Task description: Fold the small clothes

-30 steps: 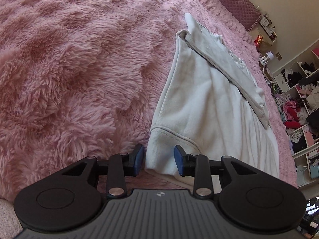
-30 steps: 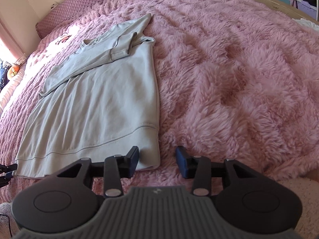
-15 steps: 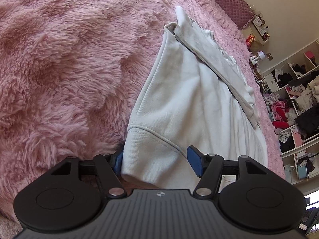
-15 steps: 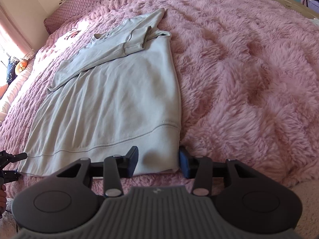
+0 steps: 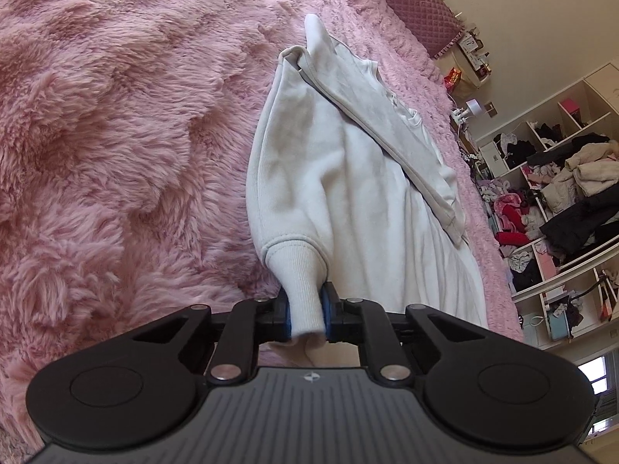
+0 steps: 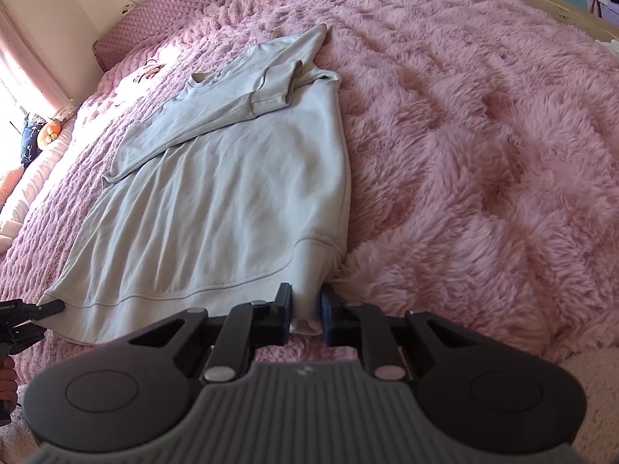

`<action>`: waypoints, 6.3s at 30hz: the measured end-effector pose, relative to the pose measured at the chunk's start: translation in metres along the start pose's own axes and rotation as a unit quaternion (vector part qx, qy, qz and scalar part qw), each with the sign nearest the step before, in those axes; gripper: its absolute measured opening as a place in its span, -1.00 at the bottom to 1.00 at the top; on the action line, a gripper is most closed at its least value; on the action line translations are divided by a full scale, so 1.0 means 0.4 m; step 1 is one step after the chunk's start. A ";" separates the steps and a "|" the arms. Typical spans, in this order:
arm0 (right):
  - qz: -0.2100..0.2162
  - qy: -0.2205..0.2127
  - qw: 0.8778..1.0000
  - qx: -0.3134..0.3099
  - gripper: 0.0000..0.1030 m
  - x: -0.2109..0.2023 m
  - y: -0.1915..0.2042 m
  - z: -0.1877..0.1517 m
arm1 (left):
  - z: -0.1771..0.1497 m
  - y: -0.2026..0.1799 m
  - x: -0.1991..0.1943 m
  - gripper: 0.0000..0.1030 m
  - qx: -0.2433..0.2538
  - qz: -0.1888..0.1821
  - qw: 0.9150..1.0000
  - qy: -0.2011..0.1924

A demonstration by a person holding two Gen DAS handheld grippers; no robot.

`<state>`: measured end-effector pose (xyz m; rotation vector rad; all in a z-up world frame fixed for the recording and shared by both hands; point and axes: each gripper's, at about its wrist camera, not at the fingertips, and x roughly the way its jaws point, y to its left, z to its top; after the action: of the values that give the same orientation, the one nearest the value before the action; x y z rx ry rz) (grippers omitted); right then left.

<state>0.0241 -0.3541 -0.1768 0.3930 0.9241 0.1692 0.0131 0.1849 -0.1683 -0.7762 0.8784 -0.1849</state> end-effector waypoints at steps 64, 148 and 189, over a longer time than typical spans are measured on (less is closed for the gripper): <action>-0.066 -0.180 0.974 0.120 -0.13 0.732 0.091 0.970 | 0.849 -0.103 0.608 -0.58 -0.053 0.011 0.994 -0.091; -0.051 -0.055 0.872 -0.483 0.00 0.785 0.382 0.922 | 0.525 -0.113 0.465 -0.57 0.197 0.048 0.978 -0.054; 0.000 -0.004 0.912 -0.411 -0.62 1.009 0.534 0.882 | 0.638 -0.079 0.510 -0.52 0.116 0.011 0.988 -0.101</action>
<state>0.5529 -0.1247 -0.2010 -0.3896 0.7648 0.5325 0.3405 0.2074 -0.1743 -0.5572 0.6592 -0.1826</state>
